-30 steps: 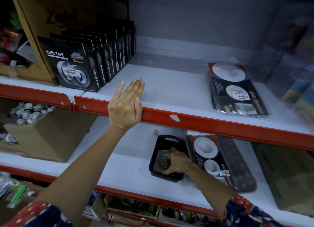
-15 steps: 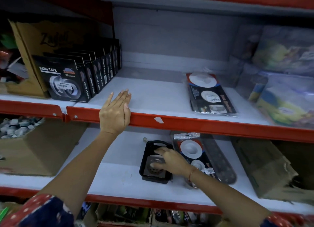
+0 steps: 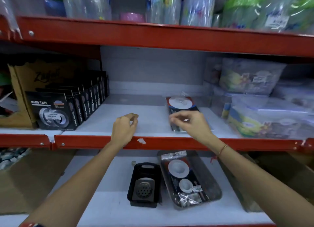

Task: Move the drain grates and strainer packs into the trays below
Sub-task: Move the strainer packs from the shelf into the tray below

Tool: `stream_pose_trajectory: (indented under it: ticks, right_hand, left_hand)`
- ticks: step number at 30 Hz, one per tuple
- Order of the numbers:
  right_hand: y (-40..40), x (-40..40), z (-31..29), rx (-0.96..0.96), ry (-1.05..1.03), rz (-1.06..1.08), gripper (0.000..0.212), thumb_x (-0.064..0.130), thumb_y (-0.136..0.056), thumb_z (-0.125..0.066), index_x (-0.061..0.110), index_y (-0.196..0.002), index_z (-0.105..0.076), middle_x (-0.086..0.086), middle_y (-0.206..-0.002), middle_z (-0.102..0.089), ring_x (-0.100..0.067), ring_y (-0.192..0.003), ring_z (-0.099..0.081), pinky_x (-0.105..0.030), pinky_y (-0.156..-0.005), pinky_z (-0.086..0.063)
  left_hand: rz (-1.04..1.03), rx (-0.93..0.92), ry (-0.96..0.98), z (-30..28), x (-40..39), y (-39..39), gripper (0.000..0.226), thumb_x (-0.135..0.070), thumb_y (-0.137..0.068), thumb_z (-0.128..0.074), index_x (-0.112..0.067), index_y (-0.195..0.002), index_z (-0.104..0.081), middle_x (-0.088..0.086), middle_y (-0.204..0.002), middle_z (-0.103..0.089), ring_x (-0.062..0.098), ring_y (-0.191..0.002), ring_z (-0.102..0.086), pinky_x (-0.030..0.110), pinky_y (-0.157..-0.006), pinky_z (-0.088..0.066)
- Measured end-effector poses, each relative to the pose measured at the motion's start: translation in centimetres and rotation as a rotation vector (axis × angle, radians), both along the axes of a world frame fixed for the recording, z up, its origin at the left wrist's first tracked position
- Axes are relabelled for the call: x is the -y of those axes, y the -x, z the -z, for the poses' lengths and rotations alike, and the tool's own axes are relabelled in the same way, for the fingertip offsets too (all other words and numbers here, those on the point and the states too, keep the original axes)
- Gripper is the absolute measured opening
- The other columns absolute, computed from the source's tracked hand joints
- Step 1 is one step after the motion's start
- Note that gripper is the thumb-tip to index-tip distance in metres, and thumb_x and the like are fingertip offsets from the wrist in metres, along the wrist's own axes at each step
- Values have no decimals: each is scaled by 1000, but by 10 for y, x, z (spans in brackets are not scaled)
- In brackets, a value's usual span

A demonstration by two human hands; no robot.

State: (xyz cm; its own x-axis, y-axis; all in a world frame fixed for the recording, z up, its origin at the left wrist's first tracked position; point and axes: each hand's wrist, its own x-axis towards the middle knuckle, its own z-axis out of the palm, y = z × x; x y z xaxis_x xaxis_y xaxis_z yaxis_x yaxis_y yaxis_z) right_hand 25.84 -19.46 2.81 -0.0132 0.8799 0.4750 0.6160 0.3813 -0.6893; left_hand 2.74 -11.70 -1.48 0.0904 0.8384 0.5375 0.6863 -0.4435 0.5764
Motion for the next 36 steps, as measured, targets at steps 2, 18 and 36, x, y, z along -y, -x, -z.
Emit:
stream_pose_trajectory:
  ticks: [2, 18, 36]
  right_hand:
    - [-26, -21, -7, -80, -23, 125, 8, 16, -81, -72, 16, -88, -78, 2, -82, -75, -4, -72, -66, -19, -72, -52]
    - [-135, -132, 1, -630, 539, 249, 2, -1, -87, -62, -2, -89, -62, -14, -82, -66, -20, -69, -63, -23, -47, -50]
    - [-115, 19, -1, -762, 543, -39, 25, -5, -86, -61, 3, -109, -64, -9, -96, -71, -16, -84, -68, -22, -68, -60]
  left_hand:
    - [33, 161, 162, -10, -14, -22, 26, -8, -90, -52, -7, -108, -72, 8, -114, -72, 24, -106, -65, 34, -97, -51]
    - [207, 757, 761, -31, -86, -155, 23, 0, -91, -58, 2, -112, -50, 11, -76, -60, 18, -63, -58, 27, -52, -55]
    - [324, 801, 748, -37, 60, -102, 8, -2, -86, -66, -10, -89, -64, 6, -75, -70, 7, -50, -69, 19, -46, -56]
